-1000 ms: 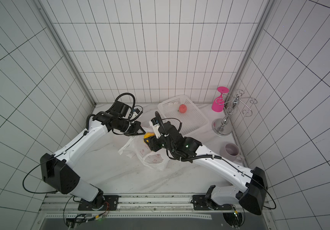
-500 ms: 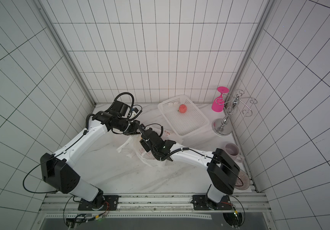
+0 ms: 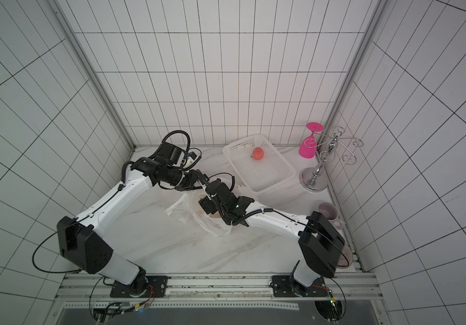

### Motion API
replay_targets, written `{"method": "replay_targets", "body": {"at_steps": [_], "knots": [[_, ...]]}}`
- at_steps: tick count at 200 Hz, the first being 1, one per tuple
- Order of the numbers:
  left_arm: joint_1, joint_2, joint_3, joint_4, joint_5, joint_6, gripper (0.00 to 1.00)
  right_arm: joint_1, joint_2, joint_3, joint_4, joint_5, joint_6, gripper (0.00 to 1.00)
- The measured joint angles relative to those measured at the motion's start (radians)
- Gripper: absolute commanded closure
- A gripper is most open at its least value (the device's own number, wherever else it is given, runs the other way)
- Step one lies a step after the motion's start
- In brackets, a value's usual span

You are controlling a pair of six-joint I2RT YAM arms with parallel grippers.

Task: Place the peach into a plastic bag & tie a knot
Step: Place the peach in the plastic bag, then pick up the peach from the basket.

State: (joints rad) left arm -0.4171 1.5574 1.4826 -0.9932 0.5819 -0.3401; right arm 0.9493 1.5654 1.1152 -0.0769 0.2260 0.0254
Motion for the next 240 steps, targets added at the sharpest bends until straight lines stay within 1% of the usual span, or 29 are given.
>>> {"method": "replay_targets", "body": {"at_steps": [28,44,53,65,81,94,108,144,167,198,218,240], "knots": [[0.000,0.000,0.000,0.000,0.006,0.000,1.00,-0.016,-0.093,0.000,-0.060,-0.059,0.029,0.17],[0.002,0.000,0.000,0.000,0.006,0.001,1.00,-0.051,-0.172,0.000,-0.090,-0.137,0.089,0.21],[0.002,0.000,0.000,0.000,0.006,0.001,1.00,-0.093,-0.220,0.001,-0.098,-0.177,0.133,0.23],[0.003,0.000,0.000,0.000,0.006,0.001,1.00,-0.185,-0.276,0.008,-0.109,-0.223,0.206,0.24],[0.003,0.000,-0.008,0.008,0.006,0.000,1.00,-0.318,-0.283,0.050,-0.154,-0.251,0.293,0.24],[0.003,-0.002,-0.026,0.017,0.007,0.000,1.00,-0.415,-0.222,0.115,-0.200,-0.253,0.351,0.23],[0.003,-0.002,-0.045,0.018,0.008,-0.001,1.00,-0.499,-0.106,0.197,-0.238,-0.251,0.401,0.22],[0.000,-0.006,-0.061,0.018,0.013,-0.001,1.00,-0.610,0.235,0.412,-0.334,-0.188,0.460,0.19],[-0.001,-0.014,-0.062,0.019,0.016,-0.001,1.00,-0.644,0.435,0.585,-0.391,-0.124,0.462,0.18],[-0.005,-0.019,-0.075,0.024,0.019,0.000,1.00,-0.669,0.679,0.867,-0.455,-0.058,0.448,0.18],[-0.010,-0.019,-0.077,0.023,0.019,0.000,1.00,-0.677,0.798,1.017,-0.475,-0.031,0.442,0.18],[-0.013,-0.019,-0.077,0.020,0.019,0.001,1.00,-0.681,0.892,1.127,-0.491,0.002,0.437,0.19]]}}
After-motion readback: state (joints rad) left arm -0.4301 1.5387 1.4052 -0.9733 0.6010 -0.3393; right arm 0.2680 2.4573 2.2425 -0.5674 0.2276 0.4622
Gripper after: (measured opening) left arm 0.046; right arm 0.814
